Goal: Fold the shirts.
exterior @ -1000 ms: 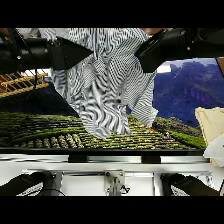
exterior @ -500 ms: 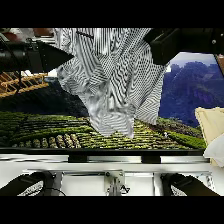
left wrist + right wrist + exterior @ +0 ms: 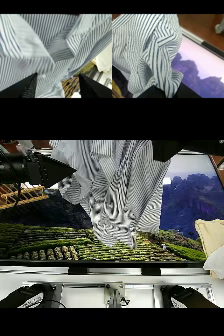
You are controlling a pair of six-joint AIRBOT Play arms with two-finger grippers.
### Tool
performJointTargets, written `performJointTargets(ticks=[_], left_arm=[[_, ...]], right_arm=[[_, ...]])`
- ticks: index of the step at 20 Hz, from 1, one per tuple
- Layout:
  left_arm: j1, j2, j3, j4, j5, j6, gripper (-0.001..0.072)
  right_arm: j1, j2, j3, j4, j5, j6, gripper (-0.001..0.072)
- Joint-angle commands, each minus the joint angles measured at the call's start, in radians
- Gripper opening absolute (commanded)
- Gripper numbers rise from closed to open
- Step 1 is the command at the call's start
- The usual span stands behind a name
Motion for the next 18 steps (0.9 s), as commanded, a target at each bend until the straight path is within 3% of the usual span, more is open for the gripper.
performJointTargets(ticks=[1, 4, 8, 13, 18], left_arm=[[0.001, 0.012, 0.001, 0.0, 0.0, 0.003, 0.062], [0.001, 0.035, 0.001, 0.0, 0.0, 0.003, 0.0619], [0.001, 0.067, 0.001, 0.0, 0.0, 0.003, 0.0619], [0.001, 0.074, 0.001, 0.021, 0.0, 0.002, 0.0618], [0.001, 0.073, -0.002, 0.159, -0.004, -0.026, 0.0618]], right_arm=[[0.0, 0.001, 0.001, -0.193, -0.068, 0.072, 0.0074], [0.0, 0.001, 0.001, -0.493, -0.111, 0.177, 0.0074], [-0.039, 0.001, 0.001, -0.938, -0.182, 0.394, 0.0074], [-0.364, 0.005, 0.006, -0.972, -0.202, 0.55, 0.0074], [-0.558, 0.024, 0.006, -0.959, -0.205, 0.515, 0.0074]])
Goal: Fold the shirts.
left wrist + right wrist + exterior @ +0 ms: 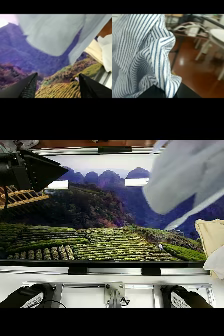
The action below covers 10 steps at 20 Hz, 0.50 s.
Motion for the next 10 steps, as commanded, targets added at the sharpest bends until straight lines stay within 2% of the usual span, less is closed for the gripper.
performJointTargets(ticks=[1, 6, 10], left_arm=[[0.001, 0.001, -0.001, 0.093, -0.002, -0.034, 0.0618], [0.001, 0.001, -0.001, 0.119, -0.031, -0.053, 0.0618], [0.001, 0.001, -0.001, 0.12, -0.066, -0.071, 0.0617]], right_arm=[[-0.129, 0.011, 0.001, -0.021, -0.018, -0.013, 0.0074], [-0.269, 0.019, 0.001, -0.021, -0.073, -0.005, 0.0075], [-0.393, 0.025, 0.001, -0.021, -0.081, 0.055, 0.0074]])
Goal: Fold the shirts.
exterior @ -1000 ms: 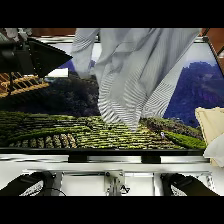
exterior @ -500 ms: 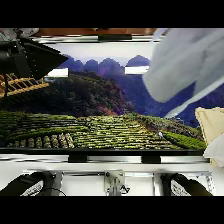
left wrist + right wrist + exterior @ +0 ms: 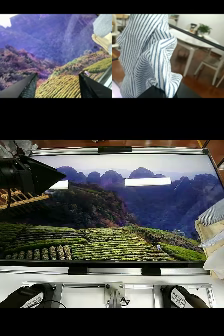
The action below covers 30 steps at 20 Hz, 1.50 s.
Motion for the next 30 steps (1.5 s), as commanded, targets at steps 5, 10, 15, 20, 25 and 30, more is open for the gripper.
performJointTargets(ticks=[5, 10, 15, 20, 25, 30], left_arm=[[0.0, -0.005, -0.001, 0.008, -0.03, -0.05, 0.0618], [0.0, -0.006, -0.001, 0.009, -0.053, -0.077, 0.0617], [-0.001, -0.006, -0.001, 0.008, -0.103, -0.102, 0.0618], [-0.002, -0.006, -0.001, 0.007, -0.22, -0.135, 0.0618], [-0.002, -0.006, -0.001, 0.007, -0.272, -0.182, 0.0618], [-0.002, -0.005, -0.001, 0.007, -0.272, -0.197, 0.0618]], right_arm=[[-0.174, 0.003, 0.001, 0.0, -0.022, 0.043, 0.0074], [-0.266, 0.01, 0.001, -0.002, -0.076, 0.073, 0.0074], [-0.37, 0.011, 0.001, -0.006, -0.072, 0.129, 0.0074], [-0.504, -0.003, 0.001, 0.057, -0.069, 0.171, 0.0074], [-0.586, -0.032, 0.001, 0.159, -0.039, 0.136, 0.0075], [-0.599, -0.05, 0.001, 0.164, 0.093, 0.03, 0.0075]])
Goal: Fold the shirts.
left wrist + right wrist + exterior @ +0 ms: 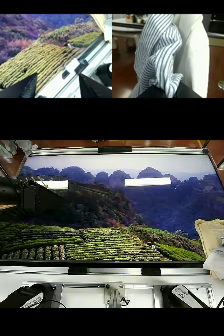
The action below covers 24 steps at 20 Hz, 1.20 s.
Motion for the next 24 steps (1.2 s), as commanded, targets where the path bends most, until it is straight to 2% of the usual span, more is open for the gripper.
performJointTargets(ticks=[1, 7, 11, 12, 13, 14, 15, 18, 21, 24], left_arm=[[-0.001, 0.001, 0.0, 0.0, -0.01, -0.016, 0.0618], [-0.001, 0.0, 0.0, 0.0, -0.009, -0.016, 0.0618], [-0.001, 0.0, 0.0, 0.0, -0.008, -0.016, 0.0618], [-0.001, 0.0, 0.0, 0.0, -0.006, -0.015, 0.0618], [0.0, 0.0, 0.0, 0.001, 0.003, -0.015, 0.0618], [0.0, 0.0, 0.0, 0.001, 0.015, -0.015, 0.0618], [0.0, 0.0, 0.0, 0.001, 0.026, -0.013, 0.0618], [0.0, 0.0, 0.0, 0.001, 0.056, 0.008, 0.0618], [0.0, 0.0, 0.0, 0.001, 0.101, 0.04, 0.0617], [0.0, -0.002, 0.0, 0.002, 0.139, 0.06, 0.0617]], right_arm=[[-0.019, -0.003, 0.0, -0.024, 0.095, -0.024, 0.0075], [-0.203, 0.058, 0.0, -0.049, 0.137, 0.068, 0.0075], [-0.344, 0.086, 0.0, 0.085, 0.128, 0.098, 0.0079], [-0.359, 0.086, 0.0, 0.138, 0.127, 0.098, 0.0109], [-0.362, 0.086, 0.0, 0.189, 0.129, 0.093, 0.0268], [-0.362, 0.089, 0.0, 0.259, 0.135, 0.093, 0.0476], [-0.362, 0.093, 0.0, 0.349, 0.148, 0.088, 0.0537], [-0.349, 0.135, -0.001, 0.539, 0.303, 0.014, 0.0537], [-0.272, 0.155, -0.001, 0.538, 0.562, -0.124, 0.0537], [-0.214, 0.155, -0.056, 0.533, 0.723, -0.206, 0.0537]])
